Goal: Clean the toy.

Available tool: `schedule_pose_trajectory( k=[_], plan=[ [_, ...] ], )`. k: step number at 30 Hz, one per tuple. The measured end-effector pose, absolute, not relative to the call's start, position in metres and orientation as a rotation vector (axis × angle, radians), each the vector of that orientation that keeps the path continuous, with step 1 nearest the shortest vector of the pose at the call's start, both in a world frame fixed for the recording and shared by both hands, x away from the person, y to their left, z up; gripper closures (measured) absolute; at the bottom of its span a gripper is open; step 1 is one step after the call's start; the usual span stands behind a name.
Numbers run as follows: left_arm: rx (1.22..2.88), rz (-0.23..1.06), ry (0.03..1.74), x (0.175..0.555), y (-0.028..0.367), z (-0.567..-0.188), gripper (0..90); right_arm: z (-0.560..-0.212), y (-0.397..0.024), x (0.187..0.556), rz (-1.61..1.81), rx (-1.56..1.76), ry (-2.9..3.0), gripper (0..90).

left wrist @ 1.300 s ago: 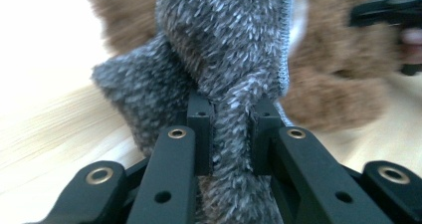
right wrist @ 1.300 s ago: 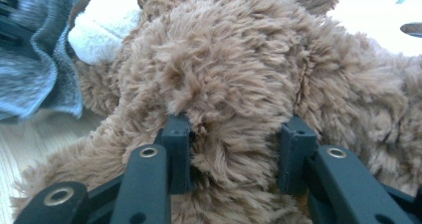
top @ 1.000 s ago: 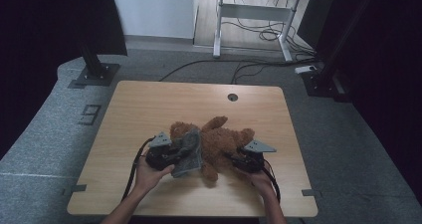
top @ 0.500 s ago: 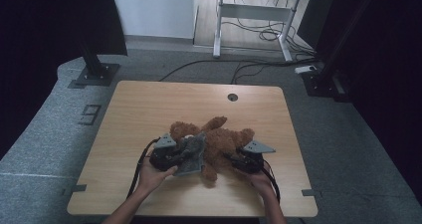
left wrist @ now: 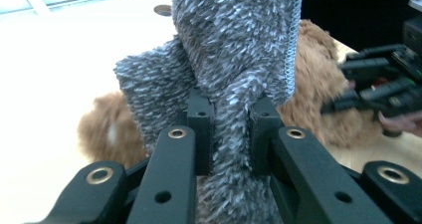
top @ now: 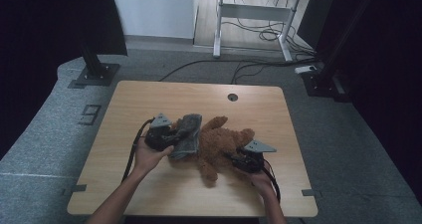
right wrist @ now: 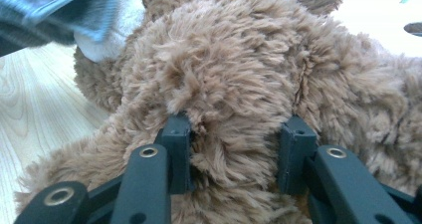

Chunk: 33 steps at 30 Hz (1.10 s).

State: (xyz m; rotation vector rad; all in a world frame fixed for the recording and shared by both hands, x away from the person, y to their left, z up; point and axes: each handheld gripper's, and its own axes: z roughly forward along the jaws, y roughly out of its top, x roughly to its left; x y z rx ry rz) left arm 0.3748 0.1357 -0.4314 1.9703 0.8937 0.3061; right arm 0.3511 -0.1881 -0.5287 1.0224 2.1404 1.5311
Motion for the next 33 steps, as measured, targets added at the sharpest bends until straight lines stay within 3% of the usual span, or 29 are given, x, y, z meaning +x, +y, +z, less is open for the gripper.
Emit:
schedule_pose_trajectory(
  k=[6,20,33],
  plan=[
    [2.006,0.264,0.940,0.395,0.125,-0.438,76.6,-0.529,-0.188,0.350,1.528,1.027,2.140,58.2],
    [1.970,0.290,1.131,0.402,0.191,-0.466,76.6,-0.529,-0.187,0.350,1.525,1.021,2.141,58.3],
    [1.926,0.368,1.139,0.351,0.249,-0.456,75.7,-0.529,-0.188,0.350,1.531,1.023,2.139,58.1]
  ],
)
